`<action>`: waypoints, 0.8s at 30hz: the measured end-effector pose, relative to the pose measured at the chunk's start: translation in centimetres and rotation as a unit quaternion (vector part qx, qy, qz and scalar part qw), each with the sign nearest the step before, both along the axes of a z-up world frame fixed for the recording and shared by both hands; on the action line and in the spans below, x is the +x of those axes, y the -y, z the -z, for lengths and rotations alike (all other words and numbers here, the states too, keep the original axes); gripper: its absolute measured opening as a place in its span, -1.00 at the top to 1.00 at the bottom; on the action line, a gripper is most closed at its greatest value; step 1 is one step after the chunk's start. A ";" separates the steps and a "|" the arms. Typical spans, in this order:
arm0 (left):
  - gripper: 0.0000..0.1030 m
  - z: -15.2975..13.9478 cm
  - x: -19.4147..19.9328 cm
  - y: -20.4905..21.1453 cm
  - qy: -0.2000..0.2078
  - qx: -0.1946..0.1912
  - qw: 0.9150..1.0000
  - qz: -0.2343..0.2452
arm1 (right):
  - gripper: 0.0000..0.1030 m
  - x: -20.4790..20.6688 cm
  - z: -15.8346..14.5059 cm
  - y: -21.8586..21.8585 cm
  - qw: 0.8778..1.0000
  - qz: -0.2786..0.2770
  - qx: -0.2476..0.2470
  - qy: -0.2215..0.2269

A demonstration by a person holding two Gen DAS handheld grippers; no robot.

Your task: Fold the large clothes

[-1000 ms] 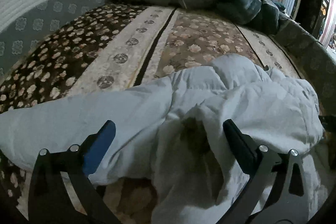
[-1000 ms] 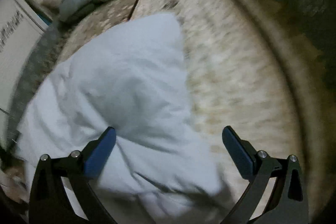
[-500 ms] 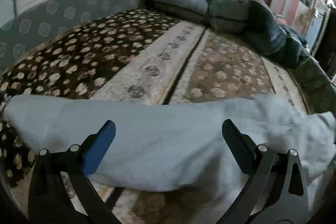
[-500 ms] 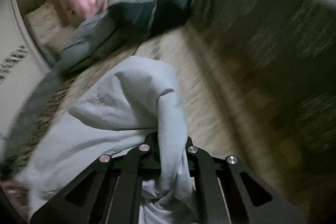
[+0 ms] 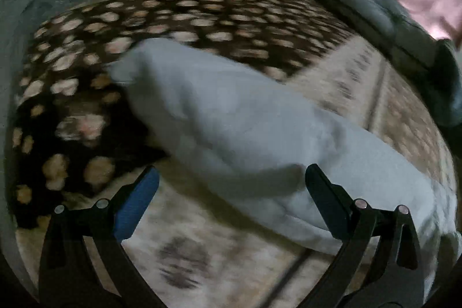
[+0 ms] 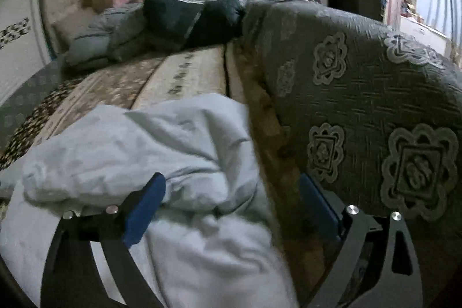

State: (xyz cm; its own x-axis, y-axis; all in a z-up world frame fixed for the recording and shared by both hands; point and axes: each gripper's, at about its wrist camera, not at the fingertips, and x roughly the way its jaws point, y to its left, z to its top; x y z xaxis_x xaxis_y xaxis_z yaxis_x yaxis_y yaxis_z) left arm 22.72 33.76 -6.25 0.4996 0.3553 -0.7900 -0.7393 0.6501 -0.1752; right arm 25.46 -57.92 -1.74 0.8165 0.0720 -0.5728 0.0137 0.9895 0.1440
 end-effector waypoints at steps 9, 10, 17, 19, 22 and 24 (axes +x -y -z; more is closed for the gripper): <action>-0.21 1.9 3.5 -2.6 -0.012 -0.007 0.999 0.031 | -0.87 -1.2 2.3 -3.4 0.999 -0.042 0.020 -0.028; 0.26 1.3 4.6 -2.0 -0.037 0.019 0.998 0.036 | -0.87 -1.4 2.2 -3.4 0.998 -0.044 0.020 -0.027; 0.73 -12.1 9.1 7.1 0.083 0.135 0.979 0.128 | -0.87 -1.0 -0.4 -2.4 0.999 -0.034 0.027 -0.010; 0.72 -16.2 9.9 12.6 0.127 0.135 0.962 0.203 | -0.87 -0.9 -1.1 -2.3 0.999 -0.032 0.033 -0.003; 0.68 -21.0 8.9 22.6 0.188 0.126 0.922 0.313 | -0.87 -1.0 -2.1 -2.1 0.998 -0.033 0.054 0.005; 0.59 -22.9 7.6 28.1 0.222 0.100 0.894 0.377 | -0.87 -1.1 -2.8 -2.0 0.998 -0.033 0.059 0.009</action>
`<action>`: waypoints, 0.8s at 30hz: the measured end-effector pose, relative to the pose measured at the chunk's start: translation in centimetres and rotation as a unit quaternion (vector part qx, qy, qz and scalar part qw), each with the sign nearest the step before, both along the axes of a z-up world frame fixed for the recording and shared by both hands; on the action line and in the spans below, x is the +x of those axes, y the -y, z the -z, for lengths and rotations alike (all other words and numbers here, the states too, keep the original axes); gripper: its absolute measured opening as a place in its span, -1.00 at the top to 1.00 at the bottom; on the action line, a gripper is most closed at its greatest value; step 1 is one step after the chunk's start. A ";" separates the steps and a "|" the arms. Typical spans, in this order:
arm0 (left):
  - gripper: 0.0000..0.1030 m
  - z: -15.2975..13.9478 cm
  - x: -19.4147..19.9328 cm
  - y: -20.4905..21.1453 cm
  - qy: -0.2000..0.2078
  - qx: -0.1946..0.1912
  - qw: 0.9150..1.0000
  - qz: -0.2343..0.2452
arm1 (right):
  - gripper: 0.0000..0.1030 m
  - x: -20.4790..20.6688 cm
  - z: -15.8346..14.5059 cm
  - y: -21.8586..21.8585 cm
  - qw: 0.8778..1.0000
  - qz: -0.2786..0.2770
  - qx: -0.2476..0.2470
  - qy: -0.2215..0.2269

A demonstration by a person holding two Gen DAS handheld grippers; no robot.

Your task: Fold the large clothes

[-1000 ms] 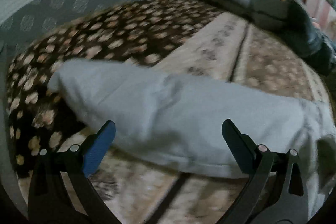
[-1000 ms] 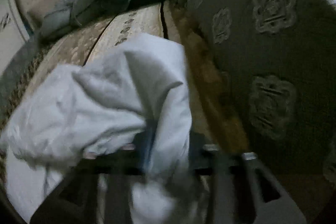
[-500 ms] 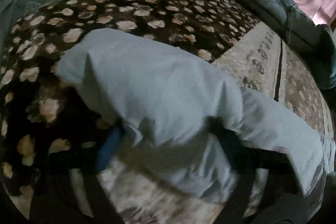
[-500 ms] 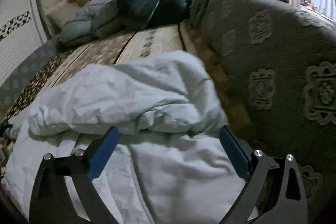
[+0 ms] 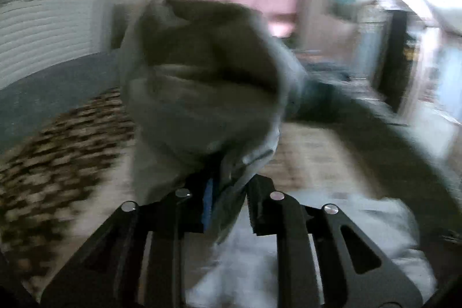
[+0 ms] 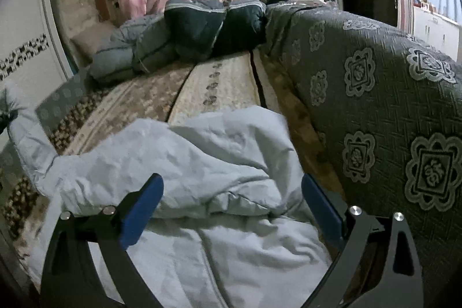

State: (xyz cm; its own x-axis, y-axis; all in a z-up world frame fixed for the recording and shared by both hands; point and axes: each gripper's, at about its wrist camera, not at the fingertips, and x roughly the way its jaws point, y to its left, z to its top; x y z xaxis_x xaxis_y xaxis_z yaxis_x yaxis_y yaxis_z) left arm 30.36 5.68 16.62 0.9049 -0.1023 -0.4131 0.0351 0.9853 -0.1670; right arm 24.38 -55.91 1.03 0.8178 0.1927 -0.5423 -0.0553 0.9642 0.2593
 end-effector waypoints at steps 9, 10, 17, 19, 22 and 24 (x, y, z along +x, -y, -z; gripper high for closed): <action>-0.94 -1.0 -5.1 10.6 0.021 -0.034 0.983 0.181 | -0.87 -1.3 -2.4 0.4 1.000 -0.003 0.007 0.017; -0.94 -0.6 -5.6 9.7 0.016 -0.039 0.985 0.169 | -0.87 -1.3 -2.5 0.2 1.000 -0.002 0.011 0.019; -0.94 2.7 -5.0 2.0 -0.024 -0.034 0.995 0.096 | -0.87 2.9 -2.0 -5.4 0.998 -0.048 0.048 -0.001; -0.94 3.9 -5.2 0.1 -0.030 -0.014 0.996 0.083 | -0.87 4.6 -1.6 -7.6 0.996 -0.065 0.068 -0.009; -0.94 6.0 -4.5 -0.8 -0.045 0.030 0.996 0.068 | -0.87 7.6 -0.6 -12.7 0.991 -0.099 0.090 -0.028; -0.94 7.2 -4.1 -1.6 -0.057 0.038 0.996 0.065 | -0.87 8.7 -0.1 -15.7 0.988 -0.122 0.084 -0.035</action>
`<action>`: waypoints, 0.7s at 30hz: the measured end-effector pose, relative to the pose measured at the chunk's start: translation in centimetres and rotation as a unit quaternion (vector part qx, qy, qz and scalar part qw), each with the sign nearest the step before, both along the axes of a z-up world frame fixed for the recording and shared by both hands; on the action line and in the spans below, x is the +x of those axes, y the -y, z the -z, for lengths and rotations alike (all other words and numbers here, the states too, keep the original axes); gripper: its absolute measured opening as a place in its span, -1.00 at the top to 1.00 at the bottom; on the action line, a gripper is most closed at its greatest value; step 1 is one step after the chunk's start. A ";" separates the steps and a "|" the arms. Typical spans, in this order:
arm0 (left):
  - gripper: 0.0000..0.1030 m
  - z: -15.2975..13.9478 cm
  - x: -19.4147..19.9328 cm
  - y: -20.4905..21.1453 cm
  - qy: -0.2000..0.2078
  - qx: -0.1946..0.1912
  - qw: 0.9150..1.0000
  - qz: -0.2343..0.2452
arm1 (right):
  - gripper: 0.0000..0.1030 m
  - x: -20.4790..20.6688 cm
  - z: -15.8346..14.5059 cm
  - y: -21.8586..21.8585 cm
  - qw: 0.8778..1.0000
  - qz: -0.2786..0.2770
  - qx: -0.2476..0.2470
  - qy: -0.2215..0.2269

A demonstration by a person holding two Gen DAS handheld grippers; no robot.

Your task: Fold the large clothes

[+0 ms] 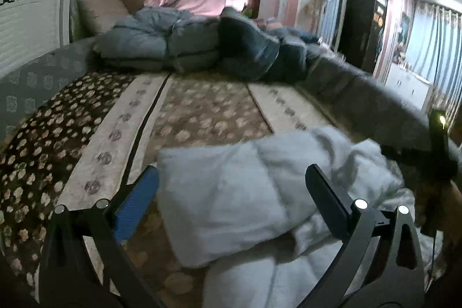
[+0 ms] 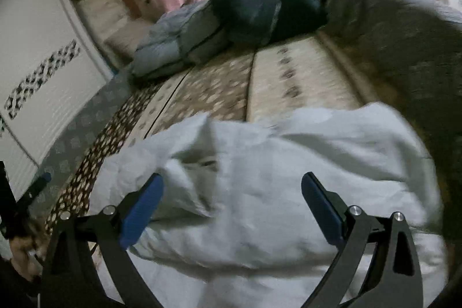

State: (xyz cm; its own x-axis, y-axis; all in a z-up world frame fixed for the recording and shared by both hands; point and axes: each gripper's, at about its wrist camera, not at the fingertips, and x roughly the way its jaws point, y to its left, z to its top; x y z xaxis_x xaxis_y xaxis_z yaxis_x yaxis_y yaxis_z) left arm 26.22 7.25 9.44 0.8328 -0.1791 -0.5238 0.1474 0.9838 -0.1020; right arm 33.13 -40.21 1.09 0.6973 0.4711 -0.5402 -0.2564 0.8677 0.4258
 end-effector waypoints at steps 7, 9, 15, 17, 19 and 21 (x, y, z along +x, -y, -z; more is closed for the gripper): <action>-0.94 3.0 1.1 -3.5 -0.039 -0.025 0.997 -0.069 | 0.80 3.0 2.8 -6.0 0.996 -0.062 0.028 -0.049; -0.94 3.4 1.4 -4.0 -0.044 -0.030 0.995 -0.087 | 0.86 1.3 0.0 -4.0 1.000 -0.025 0.017 0.008; -0.94 2.3 2.2 -3.0 -0.022 0.000 0.996 -0.086 | 0.84 -6.0 -5.3 8.0 0.974 0.169 -0.108 0.103; -0.94 2.0 3.0 -1.5 -0.029 -0.007 0.996 -0.081 | 0.35 -5.8 -3.6 11.1 0.966 0.201 -0.155 0.047; -0.94 2.1 4.2 0.6 -0.040 -0.013 0.995 -0.095 | -0.37 -5.9 -2.6 13.6 0.949 0.261 -0.175 0.012; -0.94 2.3 5.3 2.7 -0.055 -0.029 0.994 -0.091 | -0.54 -8.0 -3.7 15.4 0.935 0.318 -0.146 0.049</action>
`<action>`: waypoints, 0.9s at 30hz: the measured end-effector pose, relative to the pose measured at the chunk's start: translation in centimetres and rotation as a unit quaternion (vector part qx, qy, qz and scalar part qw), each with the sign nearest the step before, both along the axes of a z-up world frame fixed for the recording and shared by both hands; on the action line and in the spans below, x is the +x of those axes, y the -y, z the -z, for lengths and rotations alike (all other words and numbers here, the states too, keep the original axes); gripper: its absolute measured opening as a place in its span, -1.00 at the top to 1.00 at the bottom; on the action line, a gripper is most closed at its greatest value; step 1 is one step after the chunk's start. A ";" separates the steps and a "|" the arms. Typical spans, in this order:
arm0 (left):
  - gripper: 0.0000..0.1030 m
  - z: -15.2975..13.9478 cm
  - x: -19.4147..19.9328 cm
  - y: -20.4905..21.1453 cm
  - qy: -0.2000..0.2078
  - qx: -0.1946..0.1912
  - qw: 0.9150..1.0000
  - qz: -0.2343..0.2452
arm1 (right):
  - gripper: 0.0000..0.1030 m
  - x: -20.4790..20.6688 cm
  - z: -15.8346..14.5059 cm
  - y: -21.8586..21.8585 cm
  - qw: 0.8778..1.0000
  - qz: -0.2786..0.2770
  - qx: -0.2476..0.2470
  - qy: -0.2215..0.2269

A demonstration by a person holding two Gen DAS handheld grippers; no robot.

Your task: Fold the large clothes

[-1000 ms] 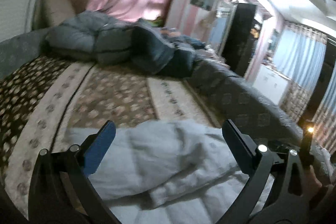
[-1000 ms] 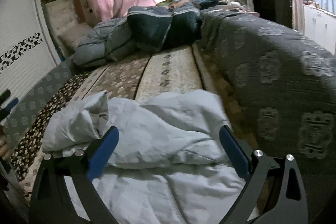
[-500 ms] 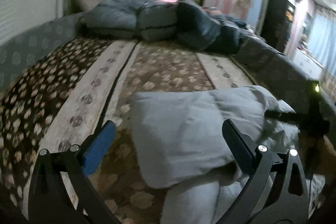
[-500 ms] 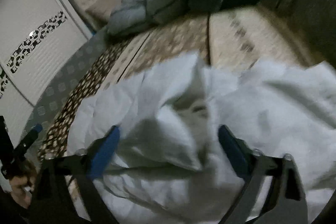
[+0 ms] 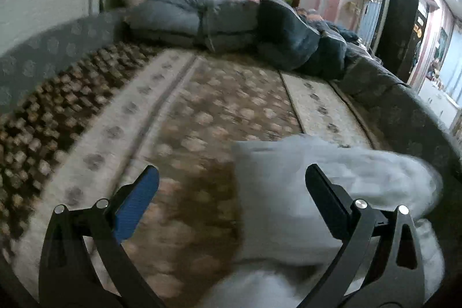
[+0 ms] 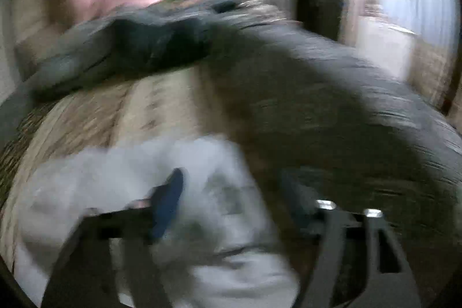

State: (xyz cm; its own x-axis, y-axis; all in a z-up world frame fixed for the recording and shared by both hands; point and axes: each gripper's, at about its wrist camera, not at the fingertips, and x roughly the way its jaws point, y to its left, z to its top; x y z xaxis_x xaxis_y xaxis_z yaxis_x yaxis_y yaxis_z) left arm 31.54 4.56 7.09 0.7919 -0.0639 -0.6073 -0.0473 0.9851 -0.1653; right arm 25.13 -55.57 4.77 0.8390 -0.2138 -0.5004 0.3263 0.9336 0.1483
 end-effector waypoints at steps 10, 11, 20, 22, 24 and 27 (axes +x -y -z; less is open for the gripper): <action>-0.94 7.1 4.9 10.4 -0.082 0.038 0.996 0.022 | -0.81 7.2 6.9 -10.7 0.982 -0.173 0.015 -0.078; -0.94 8.7 5.4 10.4 -0.097 0.044 0.994 0.021 | -0.83 7.8 8.8 -10.9 0.978 -0.183 0.023 -0.096; -0.94 12.0 4.8 11.3 -0.113 0.131 0.985 0.024 | -0.97 6.6 12.9 -9.2 0.964 -0.220 -0.005 -0.151; -0.85 10.3 3.2 10.6 -0.104 0.116 0.987 0.029 | -0.96 4.2 11.5 -8.0 0.966 -0.221 -0.008 -0.133; -0.76 8.2 -0.1 9.8 -0.068 0.101 0.991 0.049 | -0.96 -0.1 9.6 -6.6 0.972 -0.218 -0.008 -0.086; -0.87 4.3 -10.0 8.0 0.035 0.120 0.987 0.098 | -0.96 -7.4 7.9 -4.6 0.979 -0.201 0.009 -0.033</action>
